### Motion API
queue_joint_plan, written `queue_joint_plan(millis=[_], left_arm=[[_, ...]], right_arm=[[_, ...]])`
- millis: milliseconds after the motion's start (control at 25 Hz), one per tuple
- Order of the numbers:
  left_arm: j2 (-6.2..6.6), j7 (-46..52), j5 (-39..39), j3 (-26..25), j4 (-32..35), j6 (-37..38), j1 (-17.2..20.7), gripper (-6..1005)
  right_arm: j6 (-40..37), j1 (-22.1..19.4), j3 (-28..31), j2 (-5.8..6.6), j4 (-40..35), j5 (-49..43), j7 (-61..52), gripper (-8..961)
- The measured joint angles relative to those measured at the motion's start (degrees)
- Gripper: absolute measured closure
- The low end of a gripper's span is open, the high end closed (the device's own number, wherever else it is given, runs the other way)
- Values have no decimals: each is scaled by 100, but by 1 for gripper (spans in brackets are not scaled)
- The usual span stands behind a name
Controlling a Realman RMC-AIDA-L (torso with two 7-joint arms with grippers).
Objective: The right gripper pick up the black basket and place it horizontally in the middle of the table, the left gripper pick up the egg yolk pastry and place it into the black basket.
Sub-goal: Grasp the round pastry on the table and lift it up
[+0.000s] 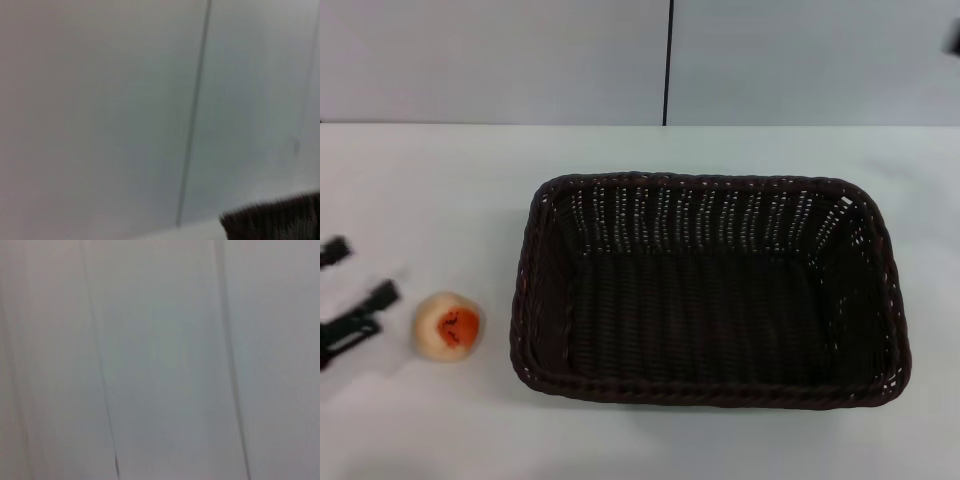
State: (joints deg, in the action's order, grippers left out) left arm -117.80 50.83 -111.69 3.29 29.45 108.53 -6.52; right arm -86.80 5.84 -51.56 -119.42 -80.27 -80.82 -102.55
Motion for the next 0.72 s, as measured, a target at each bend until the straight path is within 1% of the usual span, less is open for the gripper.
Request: queue_joint_plan(millis=[40, 80, 120, 160, 200, 240, 280, 320, 400, 440, 480, 520, 560, 640, 720], left_arm=[[-9, 326, -105, 931, 383, -498, -228, 224], [-9, 326, -105, 931, 383, -498, -228, 224], [-9, 326, -105, 931, 383, -498, -228, 224], [-9, 326, -105, 931, 383, -498, -228, 225], [-16, 351, -208, 1170, 403, -687, -306, 225], [-16, 351, -208, 1170, 403, -687, -306, 225], [-16, 351, -208, 1170, 403, -687, -306, 225], [-23, 555, -829, 1526, 434, -1051, -613, 225], [-23, 555, -829, 1526, 434, -1051, -613, 226], [-22, 677, -1063, 1550, 470, -1091, -697, 226], [-22, 677, -1063, 1550, 470, -1091, -697, 226], [-30, 770, -1370, 1569, 515, -1284, -807, 226], [-30, 770, -1370, 1569, 515, -1284, -807, 226], [-61, 711, -1421, 1627, 476, -1546, -842, 227], [-61, 711, -1421, 1627, 476, -1546, -842, 227]], right_arm=[[-249, -245, 229, 17, 883, 744, 688, 260], [-249, -245, 229, 17, 883, 744, 688, 260], [-440, -358, 494, 19, 1367, 977, 1017, 261], [-440, -358, 494, 19, 1367, 977, 1017, 261], [-508, -399, 653, 19, 1597, 1004, 1117, 261], [-670, -442, 949, 18, 2029, 1023, 1265, 261], [-670, -442, 949, 18, 2029, 1023, 1265, 261], [-801, -452, 1161, 17, 2349, 1028, 1379, 261], [-860, -453, 1261, 18, 2491, 1026, 1423, 261], [-931, -458, 1343, 18, 2671, 1009, 1495, 261], [-931, -458, 1343, 18, 2671, 1009, 1495, 262], [-949, -457, 1353, 21, 2730, 1003, 1522, 263], [-962, -456, 1359, 23, 2786, 999, 1546, 264], [-980, -445, 1364, 29, 2905, 994, 1594, 264], [-985, -429, 1349, 32, 2989, 984, 1600, 264]])
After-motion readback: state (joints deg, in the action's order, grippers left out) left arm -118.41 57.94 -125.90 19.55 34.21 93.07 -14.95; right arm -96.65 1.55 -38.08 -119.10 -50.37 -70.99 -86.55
